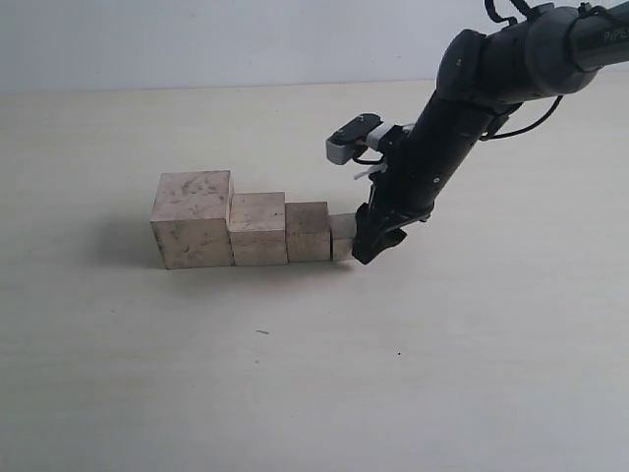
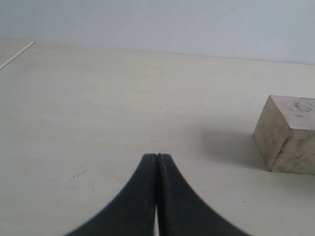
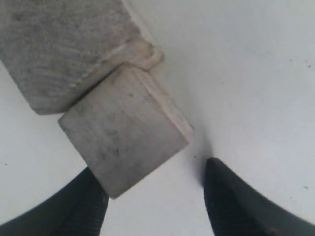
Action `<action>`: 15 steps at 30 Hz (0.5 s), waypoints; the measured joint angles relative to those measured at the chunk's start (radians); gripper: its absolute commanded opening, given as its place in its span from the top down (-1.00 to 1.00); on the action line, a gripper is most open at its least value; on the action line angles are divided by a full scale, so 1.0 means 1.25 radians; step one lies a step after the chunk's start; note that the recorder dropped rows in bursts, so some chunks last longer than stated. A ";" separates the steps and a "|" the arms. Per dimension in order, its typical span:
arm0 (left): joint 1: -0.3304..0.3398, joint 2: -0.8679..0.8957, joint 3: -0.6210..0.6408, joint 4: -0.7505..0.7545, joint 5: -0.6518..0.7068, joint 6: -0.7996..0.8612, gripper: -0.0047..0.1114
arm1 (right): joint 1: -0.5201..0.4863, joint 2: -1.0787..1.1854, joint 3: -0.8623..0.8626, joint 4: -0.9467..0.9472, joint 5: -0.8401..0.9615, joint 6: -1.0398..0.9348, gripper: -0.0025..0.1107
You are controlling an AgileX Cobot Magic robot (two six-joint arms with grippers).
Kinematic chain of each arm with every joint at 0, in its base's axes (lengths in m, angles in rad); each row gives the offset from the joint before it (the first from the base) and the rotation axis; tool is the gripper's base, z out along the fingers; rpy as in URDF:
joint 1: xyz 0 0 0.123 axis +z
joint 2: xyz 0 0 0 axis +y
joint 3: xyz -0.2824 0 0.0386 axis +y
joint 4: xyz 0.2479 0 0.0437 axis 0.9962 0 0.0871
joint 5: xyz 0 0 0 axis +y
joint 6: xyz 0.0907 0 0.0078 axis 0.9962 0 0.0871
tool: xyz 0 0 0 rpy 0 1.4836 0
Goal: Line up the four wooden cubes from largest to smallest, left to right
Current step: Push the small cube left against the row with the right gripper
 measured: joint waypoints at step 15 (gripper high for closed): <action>0.000 0.000 0.000 0.000 0.000 0.000 0.92 | 0.002 0.001 0.000 0.022 -0.016 0.000 -0.01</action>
